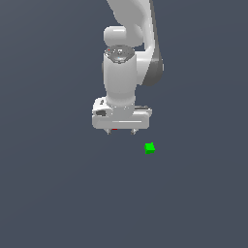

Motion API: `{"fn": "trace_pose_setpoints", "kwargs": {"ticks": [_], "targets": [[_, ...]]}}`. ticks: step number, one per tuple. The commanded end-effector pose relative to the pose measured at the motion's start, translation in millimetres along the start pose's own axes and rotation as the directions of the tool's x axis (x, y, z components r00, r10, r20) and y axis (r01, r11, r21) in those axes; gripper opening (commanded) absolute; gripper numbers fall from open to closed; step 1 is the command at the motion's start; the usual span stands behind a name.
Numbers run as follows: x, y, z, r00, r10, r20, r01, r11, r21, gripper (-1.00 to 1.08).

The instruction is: Stack the red cube on top of the green cube.

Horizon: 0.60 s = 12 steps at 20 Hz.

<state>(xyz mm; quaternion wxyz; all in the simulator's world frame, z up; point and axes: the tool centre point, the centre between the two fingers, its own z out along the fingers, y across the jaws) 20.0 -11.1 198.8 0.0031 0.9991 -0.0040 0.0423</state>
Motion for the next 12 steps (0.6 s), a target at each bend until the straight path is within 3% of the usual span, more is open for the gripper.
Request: {"fn": "trace_pose_setpoints", "kwargs": {"ticks": [1, 12], "targets": [[0, 0, 0, 1.000, 0.000, 0.000, 0.000, 1.000, 0.000, 1.00], [-21, 7, 14, 1.000, 0.016, 0.010, -0.016, 1.000, 0.000, 1.00]]}}
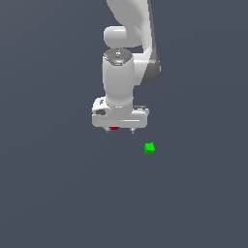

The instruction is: Stack the red cube on top of the green cube.

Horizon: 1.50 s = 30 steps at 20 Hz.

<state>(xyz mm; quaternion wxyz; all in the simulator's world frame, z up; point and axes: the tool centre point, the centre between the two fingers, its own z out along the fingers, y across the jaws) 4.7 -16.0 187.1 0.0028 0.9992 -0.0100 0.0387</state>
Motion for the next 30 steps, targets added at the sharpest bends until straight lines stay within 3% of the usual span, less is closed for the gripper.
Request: {"fn": "trace_pose_setpoints", "kwargs": {"ticks": [1, 20, 30], "targets": [[-9, 3, 6, 1.000, 0.007, 0.005, -0.007, 1.000, 0.000, 1.00], [-140, 36, 86, 0.993, 0.103, 0.064, -0.103, 0.995, -0.004, 1.00], [-172, 43, 105, 0.989, 0.126, 0.078, -0.126, 0.992, -0.006, 1.00]]}}
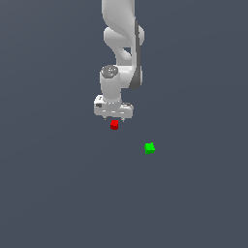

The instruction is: Stack the red cube on top of the green cube.

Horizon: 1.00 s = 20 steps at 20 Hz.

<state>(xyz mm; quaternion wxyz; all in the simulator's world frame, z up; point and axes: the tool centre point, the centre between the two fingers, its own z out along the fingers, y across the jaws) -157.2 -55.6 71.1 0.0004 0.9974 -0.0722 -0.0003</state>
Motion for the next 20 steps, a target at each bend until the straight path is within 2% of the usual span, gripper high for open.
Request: {"fn": "trace_pose_setpoints", "kwargs": {"ticks": [1, 11, 20], "targets": [[-3, 1, 2, 1.000, 0.002, 0.000, -0.002, 1.000, 0.000, 1.00], [-1, 0, 6, 1.000, 0.001, 0.000, -0.001, 1.000, 0.001, 1.00], [-1, 0, 39, 1.000, 0.000, 0.000, 0.000, 1.000, 0.001, 1.00]]}}
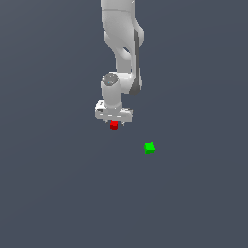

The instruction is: Stack the red cube on top of the green cube.

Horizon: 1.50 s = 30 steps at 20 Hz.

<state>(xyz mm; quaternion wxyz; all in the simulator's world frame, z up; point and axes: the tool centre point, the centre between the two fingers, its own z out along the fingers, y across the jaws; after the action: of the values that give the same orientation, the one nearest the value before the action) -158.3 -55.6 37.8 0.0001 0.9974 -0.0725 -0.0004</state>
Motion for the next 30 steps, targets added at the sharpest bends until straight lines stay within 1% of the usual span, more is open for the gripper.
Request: {"fn": "trace_pose_setpoints", "kwargs": {"ticks": [1, 7, 8, 21, 26, 30], "targets": [[0, 0, 9, 1.000, 0.000, -0.001, 0.000, 1.000, 0.000, 1.00], [0, 0, 18, 1.000, 0.000, -0.001, 0.000, 1.000, 0.000, 1.00], [0, 0, 18, 1.000, 0.000, -0.001, 0.000, 1.000, 0.000, -1.00], [0, 0, 16, 1.000, 0.000, -0.001, 0.000, 1.000, 0.001, -1.00], [0, 0, 3, 1.000, 0.000, -0.001, 0.000, 1.000, 0.001, -1.00], [-1, 0, -15, 1.000, 0.000, -0.001, 0.000, 1.000, 0.001, -1.00]]}}
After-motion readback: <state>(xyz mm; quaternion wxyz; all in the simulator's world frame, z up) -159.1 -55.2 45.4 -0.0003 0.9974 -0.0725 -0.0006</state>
